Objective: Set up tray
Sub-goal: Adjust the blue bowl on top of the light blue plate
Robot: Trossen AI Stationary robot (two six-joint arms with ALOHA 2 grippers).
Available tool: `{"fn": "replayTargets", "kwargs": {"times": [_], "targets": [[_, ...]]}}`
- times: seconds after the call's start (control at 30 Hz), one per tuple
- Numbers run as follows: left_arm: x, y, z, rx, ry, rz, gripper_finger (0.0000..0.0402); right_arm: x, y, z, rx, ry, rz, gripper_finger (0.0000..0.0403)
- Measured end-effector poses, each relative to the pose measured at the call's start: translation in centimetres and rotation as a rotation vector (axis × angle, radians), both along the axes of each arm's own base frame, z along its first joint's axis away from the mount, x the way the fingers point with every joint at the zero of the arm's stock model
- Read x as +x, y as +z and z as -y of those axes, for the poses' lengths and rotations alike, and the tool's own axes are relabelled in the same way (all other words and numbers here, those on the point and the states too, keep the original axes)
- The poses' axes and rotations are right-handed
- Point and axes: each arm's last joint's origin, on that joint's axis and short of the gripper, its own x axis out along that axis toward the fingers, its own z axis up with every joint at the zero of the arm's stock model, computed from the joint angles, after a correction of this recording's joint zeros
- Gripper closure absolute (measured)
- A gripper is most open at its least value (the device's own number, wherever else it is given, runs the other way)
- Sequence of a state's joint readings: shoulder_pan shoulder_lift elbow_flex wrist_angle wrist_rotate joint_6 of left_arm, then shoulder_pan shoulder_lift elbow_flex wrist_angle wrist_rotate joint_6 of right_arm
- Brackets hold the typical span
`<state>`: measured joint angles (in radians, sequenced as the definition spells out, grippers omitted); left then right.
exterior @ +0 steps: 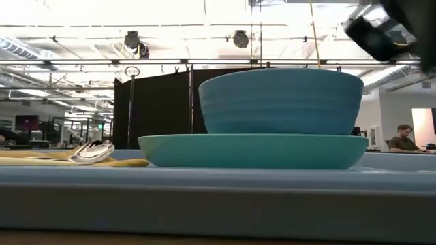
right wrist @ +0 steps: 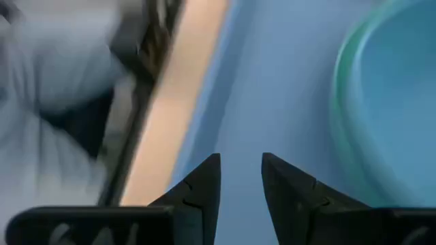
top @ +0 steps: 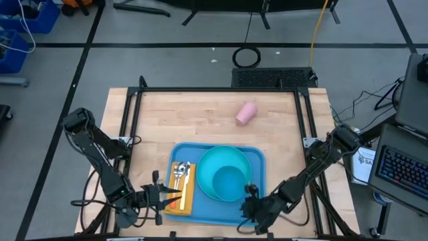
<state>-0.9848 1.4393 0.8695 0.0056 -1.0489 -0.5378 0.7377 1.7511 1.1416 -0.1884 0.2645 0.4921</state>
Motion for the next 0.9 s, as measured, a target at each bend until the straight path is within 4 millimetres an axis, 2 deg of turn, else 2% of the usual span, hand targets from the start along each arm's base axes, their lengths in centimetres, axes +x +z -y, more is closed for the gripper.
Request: {"fn": "replayTargets", "kwargs": {"times": [0.1,0.2,0.5,0.9], "targets": [[0.0,0.1,0.1,-0.049,0.01,0.013,0.0309,-0.4,-1.7,0.3,-0.086,-0.046,-0.157,0.0311],[0.0,0.2,0.1,-0.077,0.012,0.021,0.0309,-0.5,-2.6,0.5,-0.137,-0.04,-0.198,0.0311],[-0.1,0.1,0.2,-0.119,0.012,0.022,0.0309,0.5,-1.4,1.1,-0.218,0.041,-0.115,0.0285],[-0.6,0.1,0.6,-0.175,0.004,0.024,0.0309,1.8,-1.3,2.6,-0.354,0.082,-0.061,0.0226]]}}
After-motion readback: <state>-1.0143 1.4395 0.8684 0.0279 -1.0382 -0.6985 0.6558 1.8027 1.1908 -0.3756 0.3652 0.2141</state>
